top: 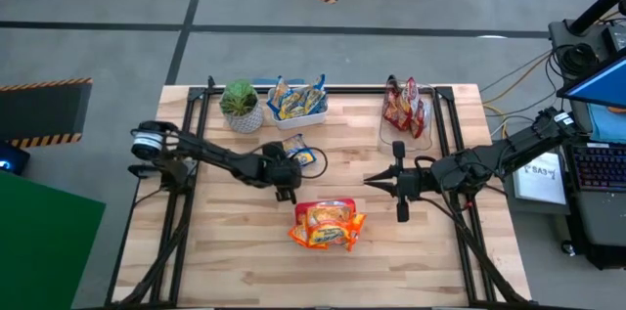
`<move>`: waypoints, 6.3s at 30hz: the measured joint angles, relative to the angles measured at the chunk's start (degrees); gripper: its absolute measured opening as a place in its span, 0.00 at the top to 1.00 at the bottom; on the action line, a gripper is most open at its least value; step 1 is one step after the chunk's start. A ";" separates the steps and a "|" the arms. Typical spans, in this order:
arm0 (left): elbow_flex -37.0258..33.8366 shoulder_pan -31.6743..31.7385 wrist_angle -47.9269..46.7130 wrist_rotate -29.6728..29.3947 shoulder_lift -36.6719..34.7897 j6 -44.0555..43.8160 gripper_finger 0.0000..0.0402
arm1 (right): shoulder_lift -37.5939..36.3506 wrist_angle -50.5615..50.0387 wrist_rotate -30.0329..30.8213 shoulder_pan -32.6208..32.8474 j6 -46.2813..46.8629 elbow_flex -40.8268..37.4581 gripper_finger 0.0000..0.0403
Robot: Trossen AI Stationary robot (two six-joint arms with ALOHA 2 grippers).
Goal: Sort Maruchan noodles
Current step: Put the blue noodle pack into the white bin
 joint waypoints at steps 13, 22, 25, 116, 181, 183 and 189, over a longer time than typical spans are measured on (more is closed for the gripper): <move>0.22 -0.17 -0.06 -2.54 4.13 -4.44 0.51 | -0.02 0.42 0.00 0.00 -0.46 0.01 0.97; 0.31 -0.05 -0.66 -3.70 4.26 -5.20 0.96 | -0.02 0.42 0.00 0.00 -0.48 0.02 0.97; 1.06 -0.09 -1.12 -3.43 4.19 -5.46 0.96 | -0.02 0.43 0.00 0.00 -0.48 0.02 0.97; 21.26 26.26 -6.57 8.77 -7.57 15.29 0.56 | -1.14 1.33 -0.07 -5.99 -5.79 0.11 0.97; 31.86 29.14 -9.30 9.04 4.86 13.81 1.00 | -1.14 0.38 -0.04 -5.99 -4.72 0.11 0.97; 30.90 28.81 -9.97 11.46 4.84 14.24 1.00 | -1.14 0.37 -0.04 -5.99 -4.72 0.11 0.97; 27.94 29.12 -5.96 13.29 8.05 11.88 1.00 | -1.16 0.29 -0.04 -5.99 -4.04 0.11 0.97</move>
